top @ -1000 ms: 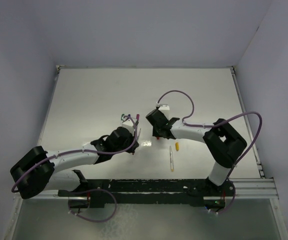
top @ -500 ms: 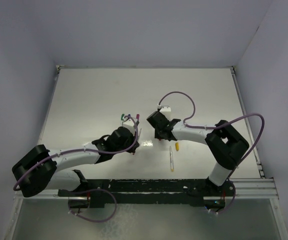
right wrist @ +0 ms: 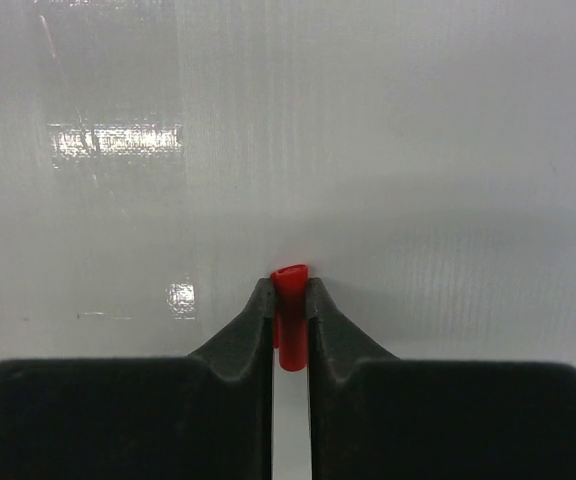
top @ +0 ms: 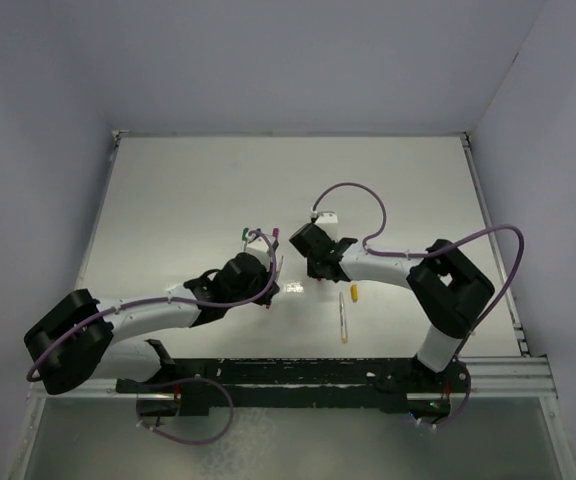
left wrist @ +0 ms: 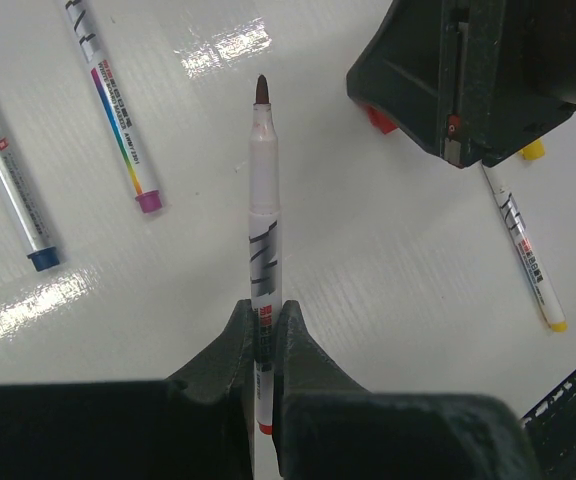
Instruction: Insert the pens into the pen caps
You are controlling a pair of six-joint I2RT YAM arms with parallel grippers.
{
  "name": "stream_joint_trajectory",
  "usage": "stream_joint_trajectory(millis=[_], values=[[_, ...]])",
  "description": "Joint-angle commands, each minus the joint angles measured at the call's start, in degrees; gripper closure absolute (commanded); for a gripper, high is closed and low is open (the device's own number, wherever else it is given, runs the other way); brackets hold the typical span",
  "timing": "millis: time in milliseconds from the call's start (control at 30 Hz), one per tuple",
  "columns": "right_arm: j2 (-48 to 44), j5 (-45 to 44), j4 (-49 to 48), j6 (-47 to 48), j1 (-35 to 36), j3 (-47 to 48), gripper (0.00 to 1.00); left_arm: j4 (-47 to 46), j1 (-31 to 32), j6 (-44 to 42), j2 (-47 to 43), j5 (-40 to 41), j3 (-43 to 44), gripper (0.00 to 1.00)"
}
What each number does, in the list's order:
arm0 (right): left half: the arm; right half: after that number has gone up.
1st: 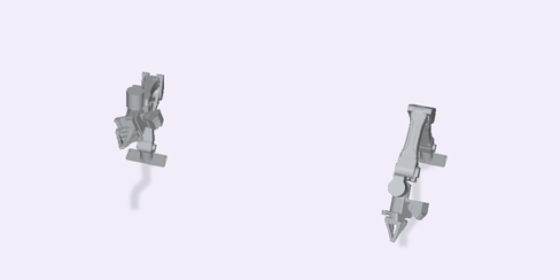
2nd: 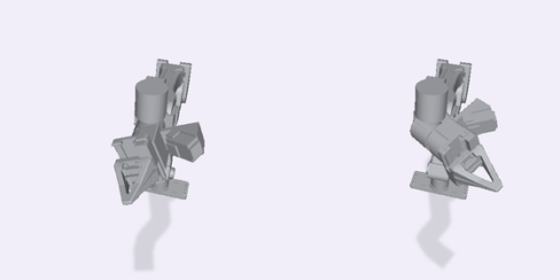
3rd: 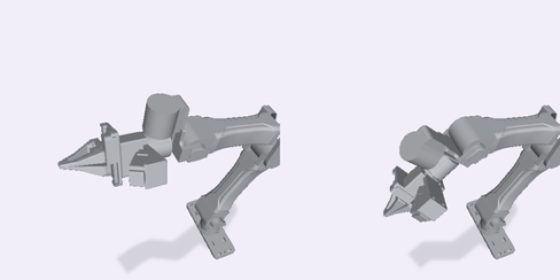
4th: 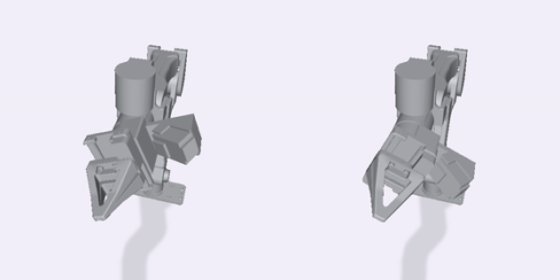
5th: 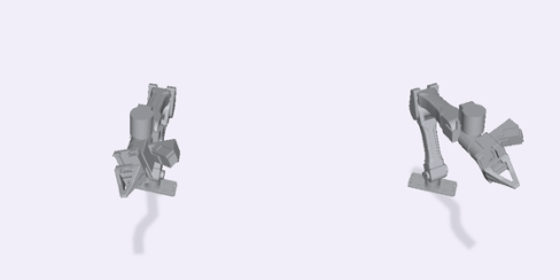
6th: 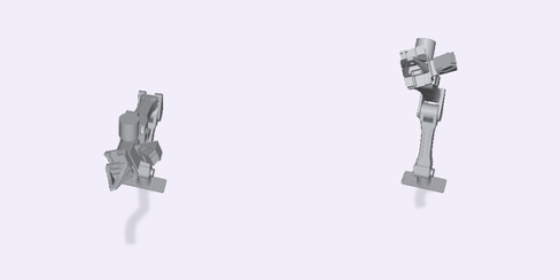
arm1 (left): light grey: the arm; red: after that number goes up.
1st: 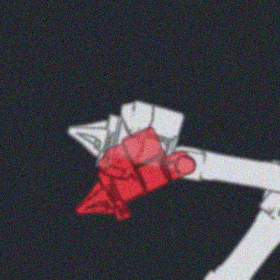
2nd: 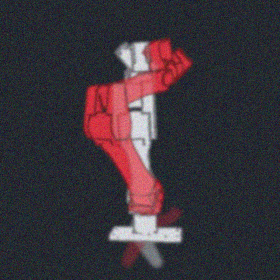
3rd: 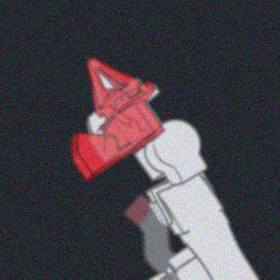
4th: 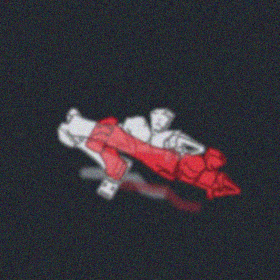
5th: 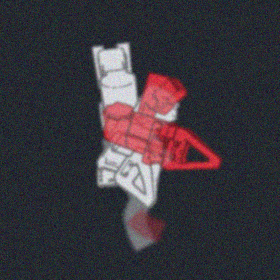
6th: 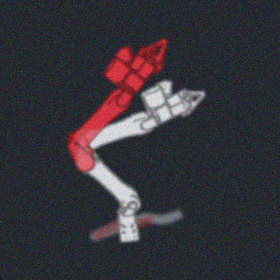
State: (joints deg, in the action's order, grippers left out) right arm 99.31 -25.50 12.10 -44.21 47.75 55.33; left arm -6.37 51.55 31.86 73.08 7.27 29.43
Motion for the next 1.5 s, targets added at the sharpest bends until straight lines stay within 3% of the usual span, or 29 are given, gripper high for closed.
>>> stream_joint_trajectory(millis=[0, 367, 733, 1167, 1467], values=[[4.67, 3.64, 7.84, 0.94, 0.75, -1.41, 1.0, -2.68, 0.08, -0.35, -1.12, 0.52, 1.64, 1.0], [2.24, 5.78, 4.91, 4.54, 1.04, -1.93, 1.0, -1.93, 0.13, -0.44, -1.23, 0.3, 2.11, 1.0], [-13.94, -2.96, -5.3, 14.08, 0.86, -0.64, 1.0, -2.19, 0.13, -1.61, -4.47, -0.64, 1.43, 1.0], [-36.2, 3.14, -41.22, 18.57, 0.79, -23.21, 1.0, -23.16, 0.24, 3.35, -3.11, -14.48, -3.17, 1.0], [-42.64, 5.63, -50.33, 21.08, 0.77, -29.78, 1.0, -27.71, 3.76, 4.87, 1.33, -16.56, -0.11, 1.0]])
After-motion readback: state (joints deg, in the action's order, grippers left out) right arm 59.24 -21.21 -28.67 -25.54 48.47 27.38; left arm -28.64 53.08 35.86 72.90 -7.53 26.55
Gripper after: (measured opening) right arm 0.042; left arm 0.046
